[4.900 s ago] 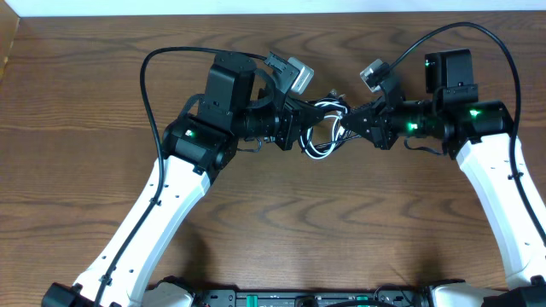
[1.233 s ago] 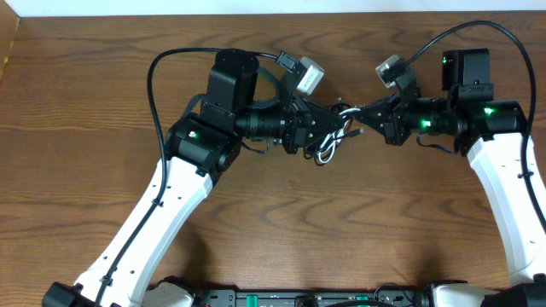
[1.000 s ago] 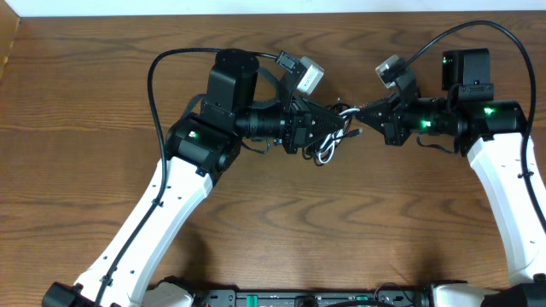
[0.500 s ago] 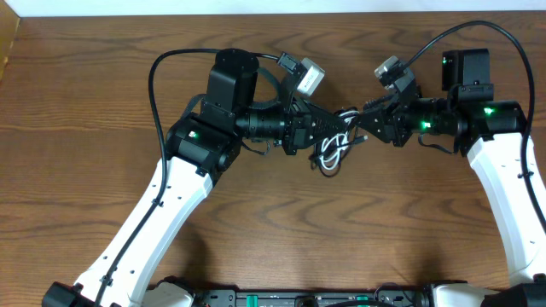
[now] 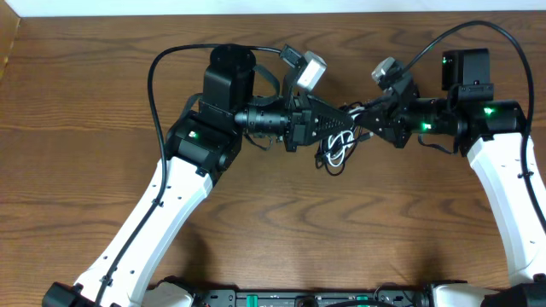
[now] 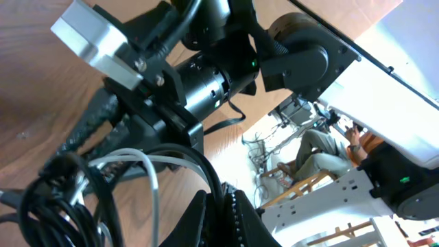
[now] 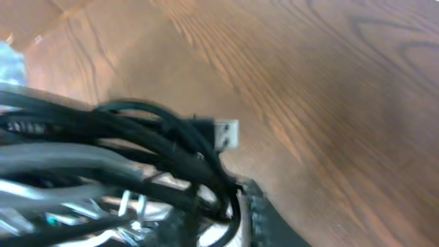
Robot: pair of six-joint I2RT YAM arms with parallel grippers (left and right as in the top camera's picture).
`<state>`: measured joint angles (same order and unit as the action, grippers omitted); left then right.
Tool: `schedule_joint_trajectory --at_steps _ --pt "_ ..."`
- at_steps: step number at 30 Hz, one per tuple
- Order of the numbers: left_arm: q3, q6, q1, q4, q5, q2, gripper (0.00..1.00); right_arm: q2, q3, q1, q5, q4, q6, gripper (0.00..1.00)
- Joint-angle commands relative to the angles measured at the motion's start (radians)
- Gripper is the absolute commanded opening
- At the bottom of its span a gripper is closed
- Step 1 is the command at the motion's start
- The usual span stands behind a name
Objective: Untangle cables
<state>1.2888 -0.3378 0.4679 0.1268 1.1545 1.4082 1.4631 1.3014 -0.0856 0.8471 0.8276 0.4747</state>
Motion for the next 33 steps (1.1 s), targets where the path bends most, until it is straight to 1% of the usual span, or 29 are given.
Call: schedule_joint_trajectory --at_steps 1,5,9,13,17,20,24,26,29,33 --pt "0.006 -0.038 0.005 -0.026 0.042 -0.005 0.08 -0.010 0.011 -0.008 0.054 -0.003 0.040 0.01" --pt "0.005 -0.038 -0.007 -0.031 0.006 -0.005 0.08 -0.010 0.011 -0.006 0.022 0.003 0.028 0.01" --pt "0.005 -0.022 -0.038 -0.023 -0.066 -0.005 0.08 -0.010 0.011 -0.006 -0.144 0.003 -0.095 0.01" --pt "0.005 0.049 -0.076 0.060 -0.231 -0.005 0.08 -0.010 0.011 -0.002 -0.343 0.003 -0.233 0.01" --pt "0.005 0.138 -0.121 0.187 -0.425 -0.004 0.08 -0.010 0.011 0.034 -0.484 0.012 -0.366 0.01" --pt "0.005 0.166 -0.168 0.240 -0.513 -0.004 0.08 -0.010 0.011 0.076 -0.531 0.039 -0.397 0.01" --pt "0.005 0.165 -0.266 0.273 -0.621 -0.004 0.08 -0.010 0.011 0.141 -0.615 0.067 -0.464 0.01" --pt "0.005 0.165 -0.328 0.280 -0.644 -0.004 0.08 -0.010 0.011 0.173 -0.632 0.082 -0.470 0.01" --pt "0.005 0.149 -0.418 0.292 -0.629 -0.004 0.08 -0.010 0.011 0.209 -0.633 0.097 -0.479 0.01" --pt "0.005 0.146 -0.501 0.292 -0.617 -0.004 0.08 -0.010 0.011 0.233 -0.640 0.102 -0.486 0.01"
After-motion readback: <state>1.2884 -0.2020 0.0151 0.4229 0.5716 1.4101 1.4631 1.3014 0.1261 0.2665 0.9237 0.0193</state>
